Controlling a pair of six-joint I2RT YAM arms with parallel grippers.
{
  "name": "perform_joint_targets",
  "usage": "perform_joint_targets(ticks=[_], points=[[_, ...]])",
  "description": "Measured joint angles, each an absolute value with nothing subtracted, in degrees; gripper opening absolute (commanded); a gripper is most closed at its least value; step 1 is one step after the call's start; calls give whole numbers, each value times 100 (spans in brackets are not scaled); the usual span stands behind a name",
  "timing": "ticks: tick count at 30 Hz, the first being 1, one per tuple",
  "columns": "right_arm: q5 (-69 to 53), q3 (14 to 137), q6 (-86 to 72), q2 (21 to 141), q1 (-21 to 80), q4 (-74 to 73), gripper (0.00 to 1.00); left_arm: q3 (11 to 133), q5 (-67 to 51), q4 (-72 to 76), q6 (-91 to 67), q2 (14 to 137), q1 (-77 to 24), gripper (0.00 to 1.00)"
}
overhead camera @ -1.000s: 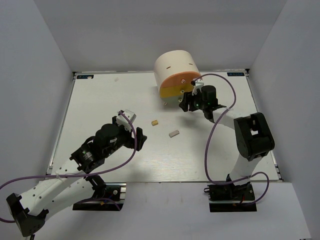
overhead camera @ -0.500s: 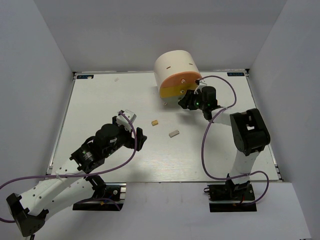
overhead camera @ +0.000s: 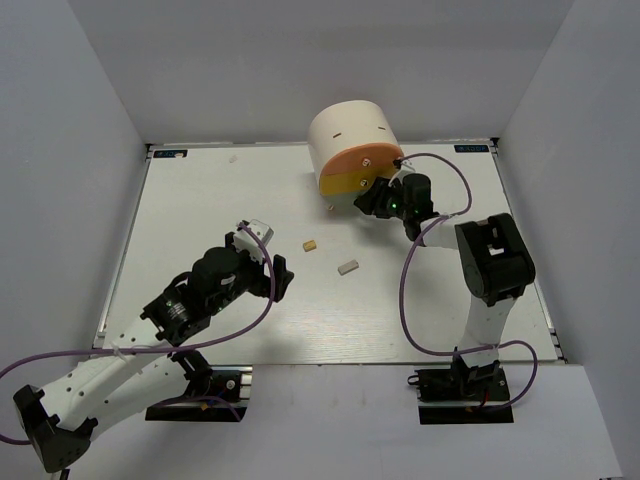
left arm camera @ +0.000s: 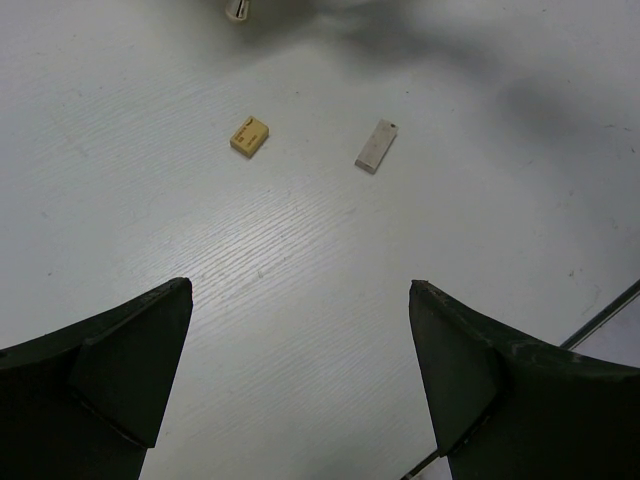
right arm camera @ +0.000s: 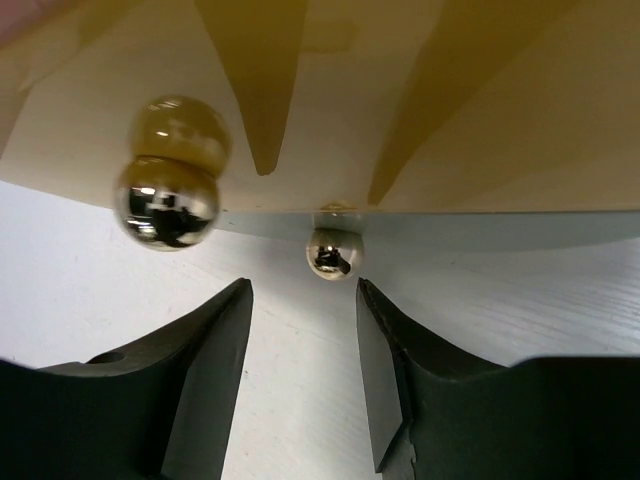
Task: Sort the stationery into containers
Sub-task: Open the drawer in the storage box.
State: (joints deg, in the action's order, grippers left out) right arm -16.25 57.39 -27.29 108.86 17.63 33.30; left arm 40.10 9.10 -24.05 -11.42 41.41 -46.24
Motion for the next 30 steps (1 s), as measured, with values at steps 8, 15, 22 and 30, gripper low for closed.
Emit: perform_joint_targets(ticks=[8,15,22,30], points=[[-1649,5752,-2915,11196,1756,3500,49,4010,1033,-2445,-1146,4163,-4624,99],[-1645,5721,-3013,11212,1734,3907,49,4010,1120,-2443,-1146,4219,-4624,99],[-1621,5566,-3111,11292,1719,4263,45,4010,1149,-2508,-1144,4270,-4624,99],[-1623,5485,-3155,11354,1721,4488,41,4010,1160,-2528,-1144,4270,-4624,99]])
